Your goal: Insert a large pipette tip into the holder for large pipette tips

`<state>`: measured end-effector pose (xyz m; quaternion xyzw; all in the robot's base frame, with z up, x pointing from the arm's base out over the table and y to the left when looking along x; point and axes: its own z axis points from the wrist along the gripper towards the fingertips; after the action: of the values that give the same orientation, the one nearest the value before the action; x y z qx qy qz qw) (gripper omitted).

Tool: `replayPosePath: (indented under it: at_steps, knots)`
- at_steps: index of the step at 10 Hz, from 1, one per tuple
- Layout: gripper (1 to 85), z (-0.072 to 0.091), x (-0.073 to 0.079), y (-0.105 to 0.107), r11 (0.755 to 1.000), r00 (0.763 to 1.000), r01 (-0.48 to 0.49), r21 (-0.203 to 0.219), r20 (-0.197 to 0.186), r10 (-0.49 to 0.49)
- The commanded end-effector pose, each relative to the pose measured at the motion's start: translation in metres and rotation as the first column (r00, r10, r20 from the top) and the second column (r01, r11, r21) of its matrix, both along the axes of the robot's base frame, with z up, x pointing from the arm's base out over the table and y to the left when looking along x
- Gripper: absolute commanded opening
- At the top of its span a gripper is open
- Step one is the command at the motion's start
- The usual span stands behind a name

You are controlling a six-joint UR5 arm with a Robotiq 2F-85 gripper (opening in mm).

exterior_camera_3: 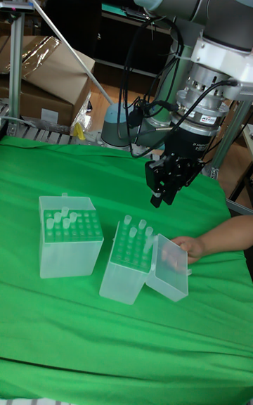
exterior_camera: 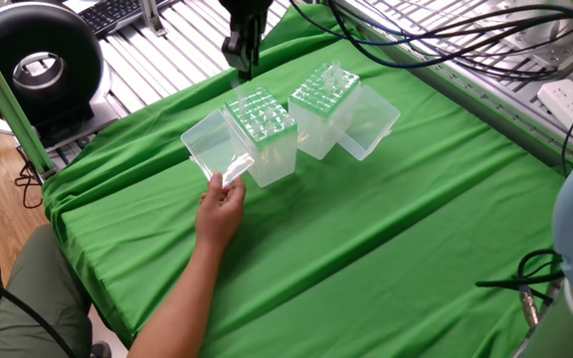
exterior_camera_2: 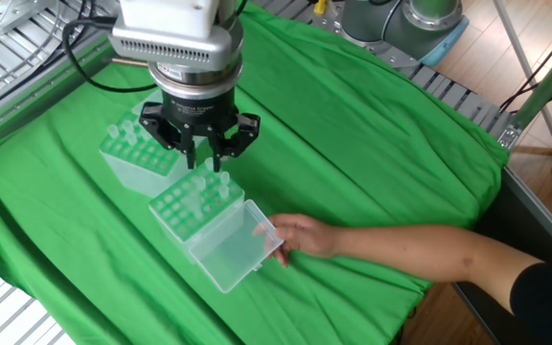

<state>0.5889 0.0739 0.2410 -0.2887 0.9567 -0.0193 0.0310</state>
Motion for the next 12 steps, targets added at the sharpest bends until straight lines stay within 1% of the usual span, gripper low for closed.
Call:
replayPosePath:
  at_steps: [1,2,3,4,5,6,7,8,9,10,11,12]
  knots:
    - [26.3,-0.002,0.000,0.000,1.000,1.000,0.014,0.013,-0.005,-0.014]
    - [22.7,-0.001,0.000,-0.003,0.999,0.999,0.035,0.007,-0.001,-0.035]
    - [18.7,0.001,0.002,-0.013,0.999,0.999,0.044,-0.013,0.007,-0.044]
    - [11.0,0.002,0.003,-0.020,0.998,0.998,0.059,-0.028,0.014,-0.059]
    - [4.7,0.003,0.004,-0.017,0.995,0.995,0.095,-0.017,0.024,-0.095]
    - [1.0,0.004,0.005,-0.017,0.993,0.992,0.119,-0.018,0.035,-0.118]
    - [1.0,0.004,0.008,-0.018,0.993,0.992,0.122,-0.010,0.048,-0.121]
    - [1.3,0.005,0.012,-0.023,0.996,0.995,0.083,0.012,0.053,-0.084]
    - [9.7,0.005,0.011,-0.014,0.999,0.998,0.035,0.040,0.048,-0.037]
    - [11.7,0.004,0.009,-0.015,1.000,0.999,0.003,0.031,0.039,-0.004]
    - [14.7,0.004,0.006,-0.013,0.998,0.998,-0.050,0.035,0.031,0.049]
    - [16.3,0.004,0.005,-0.008,0.997,0.998,-0.057,0.054,0.029,0.056]
